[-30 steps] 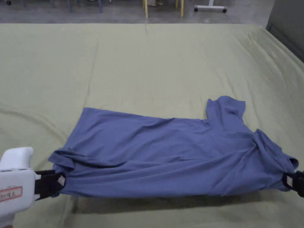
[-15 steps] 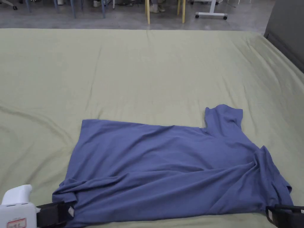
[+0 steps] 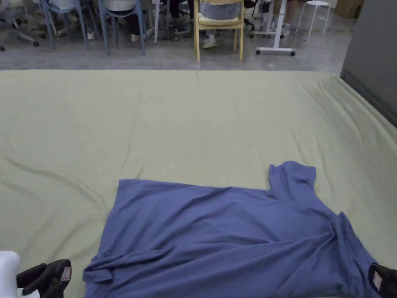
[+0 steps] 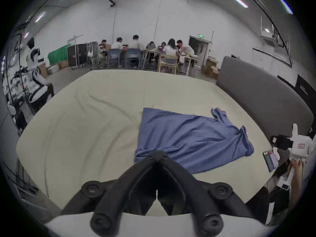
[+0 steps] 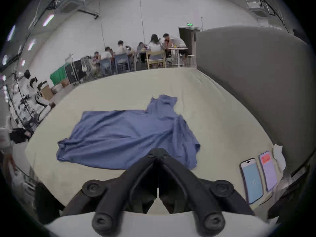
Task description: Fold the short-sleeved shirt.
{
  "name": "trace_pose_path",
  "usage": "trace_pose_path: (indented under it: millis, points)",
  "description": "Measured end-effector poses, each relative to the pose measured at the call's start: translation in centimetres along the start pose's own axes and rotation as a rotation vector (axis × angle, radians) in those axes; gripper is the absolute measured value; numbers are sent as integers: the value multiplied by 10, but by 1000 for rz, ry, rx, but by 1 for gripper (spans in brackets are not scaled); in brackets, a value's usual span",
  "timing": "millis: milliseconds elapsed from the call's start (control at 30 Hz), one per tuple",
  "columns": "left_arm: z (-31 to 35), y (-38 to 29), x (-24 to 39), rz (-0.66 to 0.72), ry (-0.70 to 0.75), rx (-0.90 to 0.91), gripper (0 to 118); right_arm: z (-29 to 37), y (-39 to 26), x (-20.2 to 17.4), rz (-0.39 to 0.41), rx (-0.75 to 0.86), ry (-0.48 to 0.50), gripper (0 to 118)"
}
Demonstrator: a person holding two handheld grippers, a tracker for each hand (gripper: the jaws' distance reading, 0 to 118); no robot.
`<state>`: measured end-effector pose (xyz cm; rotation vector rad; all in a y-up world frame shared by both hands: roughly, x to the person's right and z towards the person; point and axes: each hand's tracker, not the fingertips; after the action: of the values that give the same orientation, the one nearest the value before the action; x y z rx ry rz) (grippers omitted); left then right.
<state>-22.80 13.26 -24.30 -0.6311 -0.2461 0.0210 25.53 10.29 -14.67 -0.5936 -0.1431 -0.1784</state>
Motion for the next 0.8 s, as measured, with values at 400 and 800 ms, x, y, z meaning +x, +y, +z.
trace_pose_path:
  millis: [400,800]
  points:
    - [-268,115,-33,140,-45,-248,105,-54,38,-13,74,-10,37,3]
    - [-422,95,-29,-47,18,-382,63,-114,32,-18,125,-133,2,3]
